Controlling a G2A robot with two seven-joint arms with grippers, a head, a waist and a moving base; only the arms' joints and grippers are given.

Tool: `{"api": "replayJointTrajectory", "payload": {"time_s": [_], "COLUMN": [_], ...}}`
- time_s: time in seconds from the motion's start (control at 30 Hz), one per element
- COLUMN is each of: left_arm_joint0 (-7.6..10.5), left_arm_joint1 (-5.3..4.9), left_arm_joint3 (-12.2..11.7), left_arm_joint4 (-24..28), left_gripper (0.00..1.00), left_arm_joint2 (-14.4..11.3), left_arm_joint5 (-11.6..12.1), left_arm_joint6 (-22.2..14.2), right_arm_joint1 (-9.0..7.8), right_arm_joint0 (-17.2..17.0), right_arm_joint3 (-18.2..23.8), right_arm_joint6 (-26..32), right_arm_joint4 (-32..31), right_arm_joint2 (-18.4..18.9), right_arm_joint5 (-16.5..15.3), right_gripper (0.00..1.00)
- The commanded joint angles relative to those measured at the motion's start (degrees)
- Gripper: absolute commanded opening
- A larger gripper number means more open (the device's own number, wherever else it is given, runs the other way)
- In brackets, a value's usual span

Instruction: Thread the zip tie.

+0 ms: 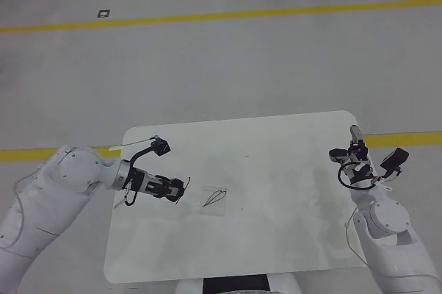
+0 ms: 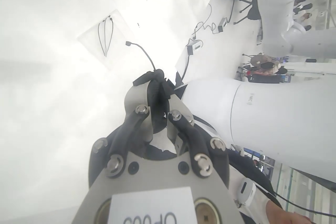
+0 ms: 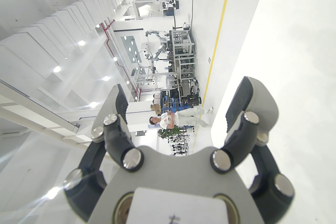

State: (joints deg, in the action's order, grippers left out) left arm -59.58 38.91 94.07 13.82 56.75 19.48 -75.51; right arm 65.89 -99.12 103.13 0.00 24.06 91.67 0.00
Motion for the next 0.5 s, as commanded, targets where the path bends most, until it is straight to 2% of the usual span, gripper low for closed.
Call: {"api": "replayJointTrajectory", "payload": {"time_s": [0.0,0.07,0.2,0.47], "left_arm_joint0": [-1.09,-2.13,-3.85,-3.85], "left_arm_joint1": [0.95,2.03,3.49,3.49], "left_arm_joint3": [-0.7,-1.8,-1.1,-1.1], "left_arm_joint4": [1.4,2.6,2.9,2.9], "left_gripper": [0.00,0.00,0.00,0.00], "left_arm_joint2": [2.4,4.8,6.9,6.9], "left_arm_joint5": [0.0,0.0,0.0,0.0], "left_arm_joint6": [-2.5,-4.1,-4.1,-4.1], "right_arm_joint1": [0.00,0.00,0.00,0.00], "right_arm_joint0": [0.0,0.0,0.0,0.0], "right_arm_joint3": [0.0,0.0,0.0,0.0], "right_arm_joint6": [0.0,0.0,0.0,0.0], "right_arm_joint4": [0.0,0.0,0.0,0.0], "right_arm_joint2": [0.0,0.0,0.0,0.0], "right_arm_joint5": [0.0,0.0,0.0,0.0], "right_gripper": [1.00,1.00,1.00,1.00]}}
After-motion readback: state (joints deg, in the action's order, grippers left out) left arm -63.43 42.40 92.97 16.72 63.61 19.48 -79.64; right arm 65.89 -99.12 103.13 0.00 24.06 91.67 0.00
